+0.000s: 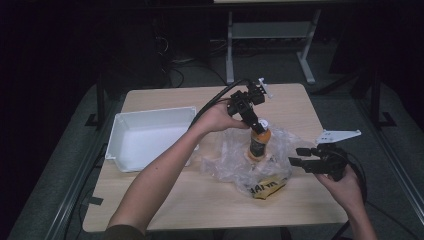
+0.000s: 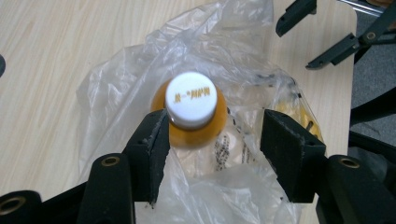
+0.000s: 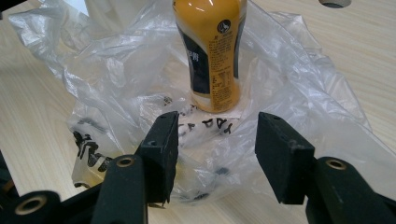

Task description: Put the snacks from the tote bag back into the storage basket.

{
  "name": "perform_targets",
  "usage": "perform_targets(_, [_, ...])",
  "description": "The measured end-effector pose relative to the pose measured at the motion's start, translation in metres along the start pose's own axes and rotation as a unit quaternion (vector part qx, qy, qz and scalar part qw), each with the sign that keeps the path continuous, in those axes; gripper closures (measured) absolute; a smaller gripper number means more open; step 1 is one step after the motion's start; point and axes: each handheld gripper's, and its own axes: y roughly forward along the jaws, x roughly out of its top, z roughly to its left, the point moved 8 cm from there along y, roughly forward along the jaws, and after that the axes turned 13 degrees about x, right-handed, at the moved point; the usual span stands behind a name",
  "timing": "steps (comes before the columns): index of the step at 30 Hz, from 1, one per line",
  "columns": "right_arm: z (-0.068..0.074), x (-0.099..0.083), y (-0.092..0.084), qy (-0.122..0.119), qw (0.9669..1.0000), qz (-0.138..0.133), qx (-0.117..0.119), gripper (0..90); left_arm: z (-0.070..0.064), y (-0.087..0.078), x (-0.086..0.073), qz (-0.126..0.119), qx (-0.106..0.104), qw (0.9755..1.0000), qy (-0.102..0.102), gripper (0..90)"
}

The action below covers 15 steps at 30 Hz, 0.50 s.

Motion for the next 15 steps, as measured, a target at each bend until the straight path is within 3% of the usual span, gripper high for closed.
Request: perform_targets(15, [-0.004,-0.002,-0.006,0.006,0.9999,-0.006,-0.008,46.4,0.007,0.020,0.004,0.013,0.006,0.9999,-0.005,43.1])
